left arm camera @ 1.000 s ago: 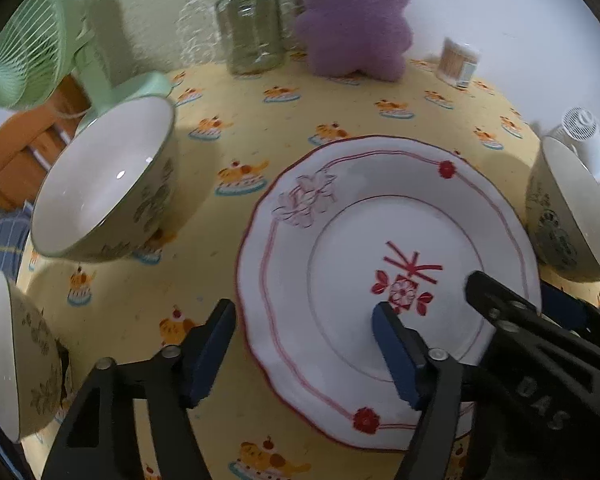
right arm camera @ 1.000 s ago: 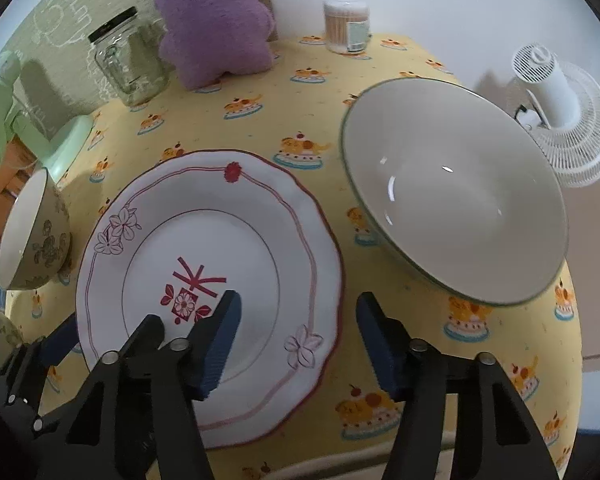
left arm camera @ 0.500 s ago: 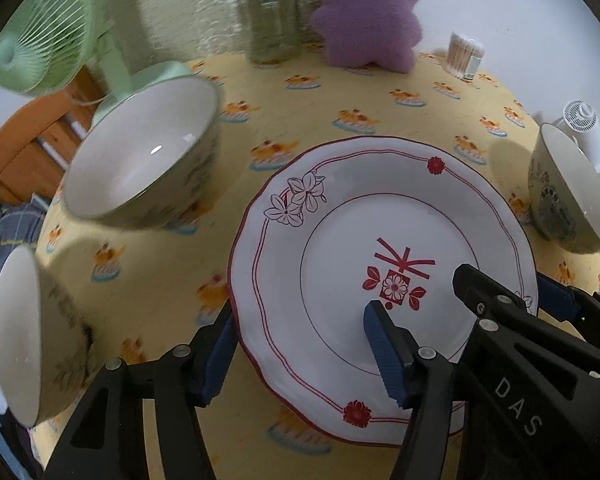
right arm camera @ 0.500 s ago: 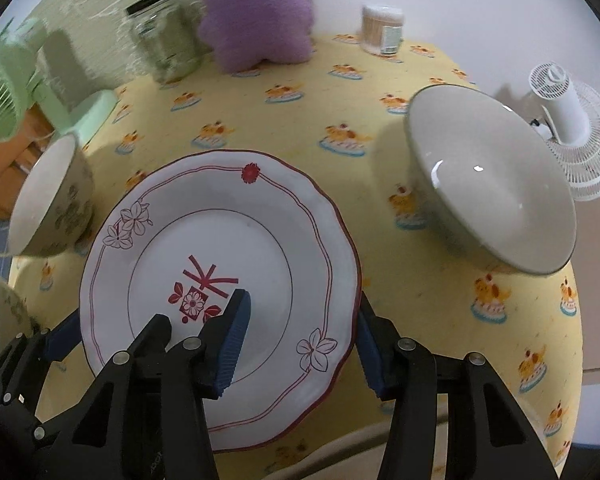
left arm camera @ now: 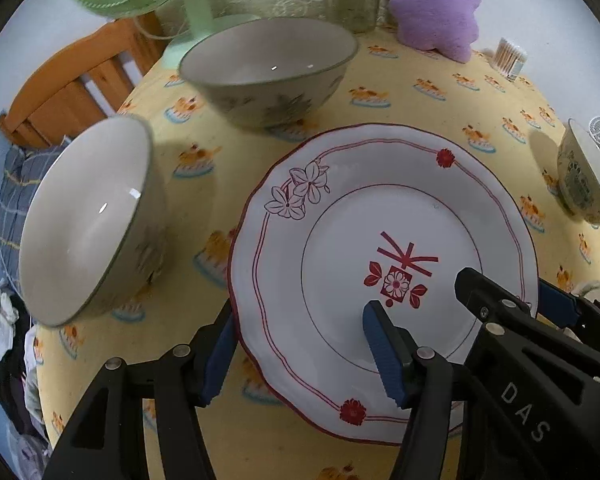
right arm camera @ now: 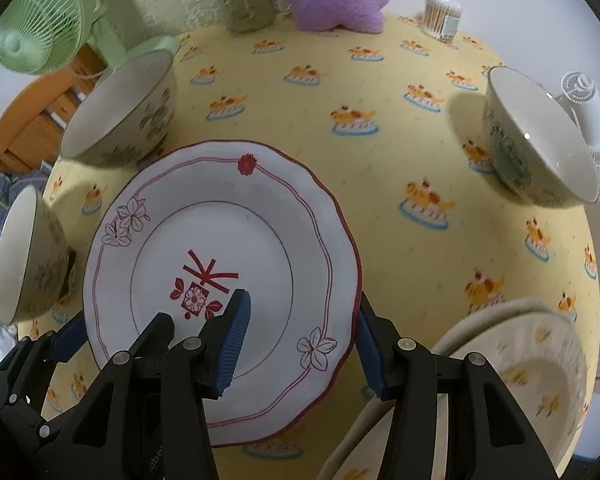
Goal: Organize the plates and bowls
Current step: 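Close the right gripper on the red-patterned plate's rim, then lift the red-patterned plate and carry it toward the orange-flower stack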
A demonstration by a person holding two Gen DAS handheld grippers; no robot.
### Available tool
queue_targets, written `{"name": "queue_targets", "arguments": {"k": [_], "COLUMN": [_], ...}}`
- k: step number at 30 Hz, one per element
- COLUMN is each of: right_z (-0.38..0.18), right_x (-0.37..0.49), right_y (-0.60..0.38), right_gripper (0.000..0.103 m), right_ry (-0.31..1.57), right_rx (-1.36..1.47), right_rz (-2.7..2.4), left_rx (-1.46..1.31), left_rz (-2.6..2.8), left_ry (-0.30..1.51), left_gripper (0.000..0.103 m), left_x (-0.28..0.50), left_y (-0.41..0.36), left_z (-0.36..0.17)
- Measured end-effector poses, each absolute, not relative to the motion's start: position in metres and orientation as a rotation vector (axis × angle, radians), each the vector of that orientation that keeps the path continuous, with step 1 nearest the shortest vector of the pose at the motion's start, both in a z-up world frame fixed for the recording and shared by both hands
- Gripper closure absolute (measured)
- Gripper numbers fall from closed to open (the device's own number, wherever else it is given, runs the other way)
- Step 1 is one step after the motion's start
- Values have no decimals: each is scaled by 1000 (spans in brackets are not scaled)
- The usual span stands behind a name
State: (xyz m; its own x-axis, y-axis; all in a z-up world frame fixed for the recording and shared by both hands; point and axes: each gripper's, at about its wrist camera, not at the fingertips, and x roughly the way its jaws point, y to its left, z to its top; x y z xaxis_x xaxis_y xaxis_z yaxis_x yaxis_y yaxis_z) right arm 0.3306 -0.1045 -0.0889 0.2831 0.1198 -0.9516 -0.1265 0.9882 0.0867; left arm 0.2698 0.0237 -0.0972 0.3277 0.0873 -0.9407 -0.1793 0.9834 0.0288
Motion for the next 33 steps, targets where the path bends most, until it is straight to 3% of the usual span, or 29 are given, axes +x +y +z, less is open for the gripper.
{"name": "queue_targets", "arguments": {"k": [4, 16, 33], "right_z": [-89, -98, -85], "right_x": [326, 354, 341], "right_y": [-99, -96, -91], "right_gripper": [47, 43, 43], "right_ry": [1279, 1231, 1244], "right_rx": [-26, -79, -36], "right_rz": [183, 168, 159], "left_rx": [-82, -128, -121], "left_rz": [166, 186, 199], "left_ry": [1230, 1198, 1227], "left_gripper": [40, 26, 28], "left_x": [267, 285, 270], "left_y": [26, 33, 34], "left_z": [-98, -101, -83]}}
